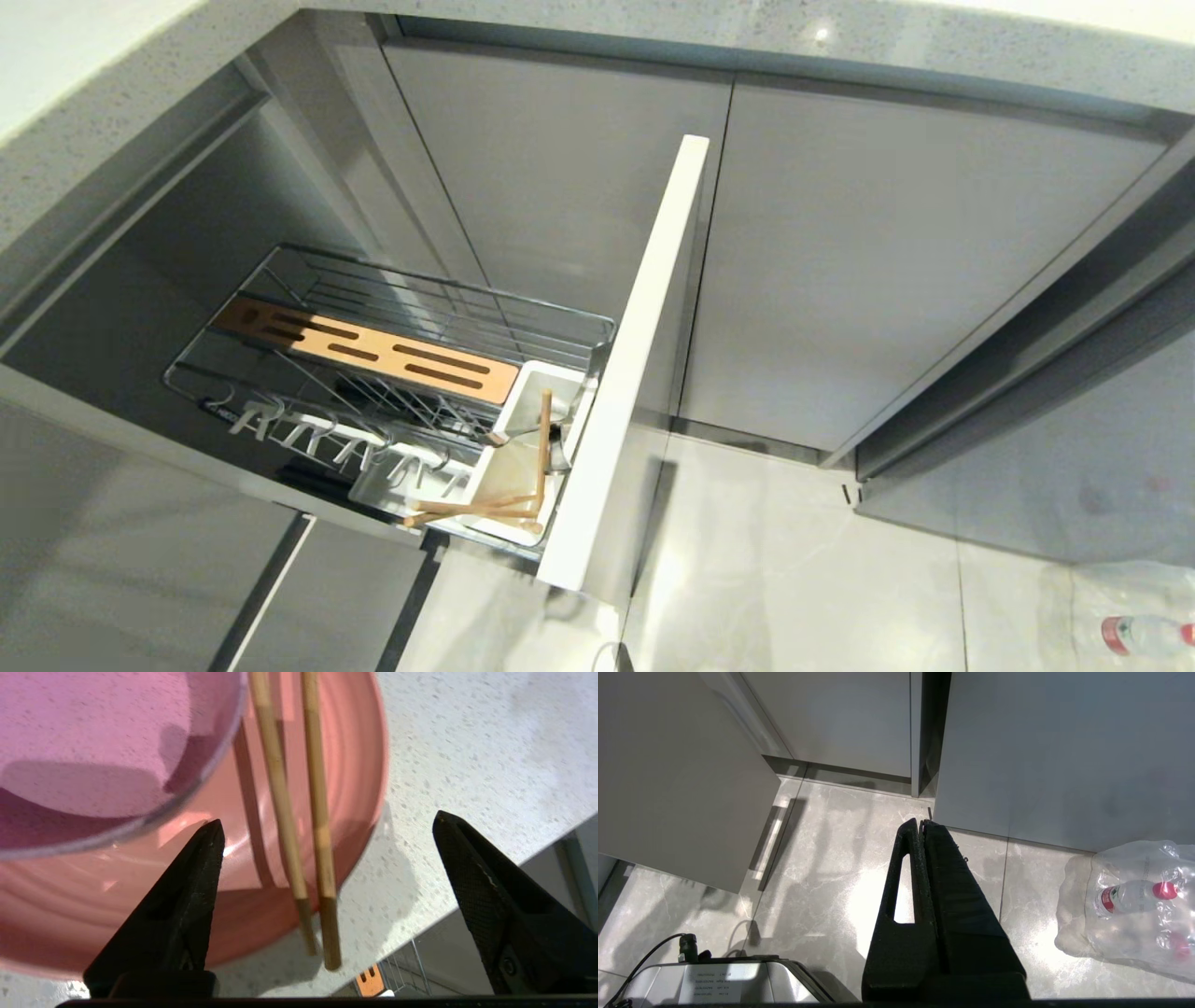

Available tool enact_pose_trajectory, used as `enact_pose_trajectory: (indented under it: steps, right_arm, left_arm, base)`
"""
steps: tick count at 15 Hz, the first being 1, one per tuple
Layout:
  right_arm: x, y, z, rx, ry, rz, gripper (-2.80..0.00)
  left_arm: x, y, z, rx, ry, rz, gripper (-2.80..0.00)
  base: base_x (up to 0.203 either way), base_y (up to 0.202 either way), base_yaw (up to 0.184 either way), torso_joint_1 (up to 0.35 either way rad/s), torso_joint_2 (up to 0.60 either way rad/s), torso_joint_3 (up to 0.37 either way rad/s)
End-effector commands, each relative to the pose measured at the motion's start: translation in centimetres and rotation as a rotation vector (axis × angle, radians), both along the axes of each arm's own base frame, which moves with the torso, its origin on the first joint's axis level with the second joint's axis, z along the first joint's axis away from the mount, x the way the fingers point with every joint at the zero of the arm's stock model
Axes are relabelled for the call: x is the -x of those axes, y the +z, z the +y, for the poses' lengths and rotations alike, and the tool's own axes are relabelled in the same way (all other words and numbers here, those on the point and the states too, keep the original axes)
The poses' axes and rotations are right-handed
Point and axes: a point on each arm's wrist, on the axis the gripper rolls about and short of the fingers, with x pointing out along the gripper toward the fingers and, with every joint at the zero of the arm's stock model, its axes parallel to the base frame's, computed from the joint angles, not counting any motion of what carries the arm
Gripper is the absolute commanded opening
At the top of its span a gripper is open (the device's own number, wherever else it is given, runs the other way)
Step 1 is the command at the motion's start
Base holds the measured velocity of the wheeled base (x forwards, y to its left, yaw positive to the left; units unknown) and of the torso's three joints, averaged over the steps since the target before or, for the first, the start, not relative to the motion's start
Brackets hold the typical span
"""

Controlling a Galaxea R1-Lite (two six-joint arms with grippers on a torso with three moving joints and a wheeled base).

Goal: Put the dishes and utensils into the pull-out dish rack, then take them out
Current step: Close the cupboard

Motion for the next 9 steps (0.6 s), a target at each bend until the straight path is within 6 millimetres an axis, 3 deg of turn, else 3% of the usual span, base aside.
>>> enact_pose_trajectory:
  steps: [1,8,9]
  right_arm:
    - [0.0,-0.1,0.0,0.0,0.0,0.003,-2.8]
    - [0.0,-0.1,0.0,0.0,0.0,0.003,-2.8]
    - [0.0,0.0,0.0,0.0,0.0,0.002,-2.8]
  left_arm:
    - [0.5,0.1,-0.7,-0.008,-0.009,-0.012,0.0]
    - [3.4,1.9,-3.7,-0.182,0.065,-0.148,0.0]
    - [3.9,2.2,-4.1,-0.222,0.081,-0.176,-2.8]
  base:
    - [0.0,0.0,0.0,0.0,0.0,0.0]
    - [0.0,0.0,0.0,0.0,0.0,0.0]
    - [0.0,0.0,0.0,0.0,0.0,0.0]
